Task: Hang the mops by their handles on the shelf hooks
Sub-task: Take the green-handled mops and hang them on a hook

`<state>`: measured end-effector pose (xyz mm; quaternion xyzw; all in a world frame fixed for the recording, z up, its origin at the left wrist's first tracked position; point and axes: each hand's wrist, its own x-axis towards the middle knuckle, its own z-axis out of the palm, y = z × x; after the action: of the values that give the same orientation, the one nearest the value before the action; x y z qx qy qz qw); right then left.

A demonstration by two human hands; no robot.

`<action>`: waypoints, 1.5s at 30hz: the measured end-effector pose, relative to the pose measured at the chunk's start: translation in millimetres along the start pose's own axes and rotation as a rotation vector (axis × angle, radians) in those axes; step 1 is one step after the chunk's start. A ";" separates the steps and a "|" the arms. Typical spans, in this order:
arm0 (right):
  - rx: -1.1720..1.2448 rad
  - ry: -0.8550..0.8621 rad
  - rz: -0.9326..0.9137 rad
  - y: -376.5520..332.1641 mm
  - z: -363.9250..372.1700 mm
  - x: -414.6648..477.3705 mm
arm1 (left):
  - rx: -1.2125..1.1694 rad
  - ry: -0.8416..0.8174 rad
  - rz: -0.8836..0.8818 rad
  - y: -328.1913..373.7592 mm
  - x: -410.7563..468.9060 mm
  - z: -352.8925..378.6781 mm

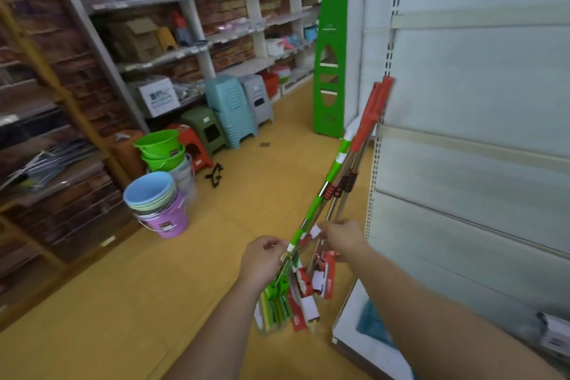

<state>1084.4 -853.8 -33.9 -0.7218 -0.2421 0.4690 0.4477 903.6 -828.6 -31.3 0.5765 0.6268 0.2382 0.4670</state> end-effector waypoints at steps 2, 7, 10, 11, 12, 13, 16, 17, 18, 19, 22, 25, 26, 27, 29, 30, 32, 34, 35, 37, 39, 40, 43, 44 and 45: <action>0.034 -0.030 0.022 -7.0 4.1 28.4 | 0.008 0.009 -0.009 8.6 22.8 6.3; 0.036 -0.062 0.047 -31.6 0.4 98.1 | 0.037 0.021 -0.038 41.7 79.7 25.4; 0.050 -0.080 0.044 -50.6 -10.4 128.0 | 0.090 0.030 -0.021 59.5 108.4 40.3; 0.067 -0.083 0.047 -56.8 -14.0 136.2 | 0.101 0.034 -0.026 65.2 118.1 45.8; 0.079 -0.083 0.051 -63.4 -17.4 143.2 | 0.103 0.033 -0.033 71.0 126.1 51.0; 0.085 -0.078 0.051 -68.8 -20.1 150.5 | 0.096 0.027 -0.030 77.0 132.5 56.2; 0.101 -0.076 0.044 -83.1 -28.8 167.7 | 0.098 -0.008 -0.017 94.7 150.2 71.0; 0.105 -0.068 0.041 -87.3 -32.0 172.7 | 0.100 -0.013 -0.017 99.6 157.3 75.8; 0.100 -0.056 0.038 -90.5 -35.2 178.1 | 0.101 -0.020 -0.016 103.3 165.0 79.9; 0.101 -0.050 0.036 -93.6 -38.1 182.9 | 0.106 -0.029 -0.010 106.6 172.7 83.7; 0.128 -0.045 0.009 -102.2 -45.4 195.0 | 0.103 -0.055 0.007 117.3 191.5 92.3; 0.107 -0.030 0.005 -106.7 -49.5 208.0 | 0.106 -0.094 0.025 126.1 211.5 99.6; 0.065 -0.018 0.003 -107.7 -50.9 212.0 | 0.112 -0.111 0.027 128.0 219.6 102.0; 0.035 -0.003 0.007 -109.6 -51.8 216.7 | 0.121 -0.127 0.031 130.0 228.6 104.6; -0.004 0.048 0.023 -115.3 -50.8 226.8 | 0.135 -0.163 0.038 134.3 247.5 109.8; -0.030 0.060 0.015 -116.9 -49.3 232.5 | 0.140 -0.181 0.045 136.4 257.6 112.4; -0.035 0.093 0.005 -124.1 -42.9 241.4 | 0.153 -0.232 0.074 139.5 278.0 116.2; 0.047 0.125 0.023 -126.7 -35.1 254.6 | 0.158 -0.283 0.095 141.1 299.4 117.1; -0.033 0.089 0.021 -130.7 -30.5 261.3 | 0.163 -0.307 0.099 141.0 311.9 116.3; -0.035 0.106 0.012 -130.3 -16.0 269.5 | 0.170 -0.355 0.099 138.7 339.3 113.1; 0.012 0.212 0.045 -129.5 0.5 283.7 | 0.173 -0.401 0.103 136.5 365.8 108.3; 0.015 0.253 0.077 -127.1 7.3 292.9 | 0.178 -0.420 0.106 135.0 379.8 107.2; 0.028 0.286 0.137 -124.4 23.6 315.7 | 0.223 -0.481 0.116 128.4 418.3 112.0; 0.036 0.309 0.153 -124.5 28.3 322.3 | 0.242 -0.499 0.125 126.0 429.0 115.3; 0.050 0.323 0.165 -123.2 32.3 329.4 | 0.264 -0.517 0.135 123.0 439.2 119.2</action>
<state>1210.1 -527.5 -83.1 -0.7938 -0.0953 0.3881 0.4585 1112.0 -414.9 -118.5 0.7141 0.4726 0.0305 0.5154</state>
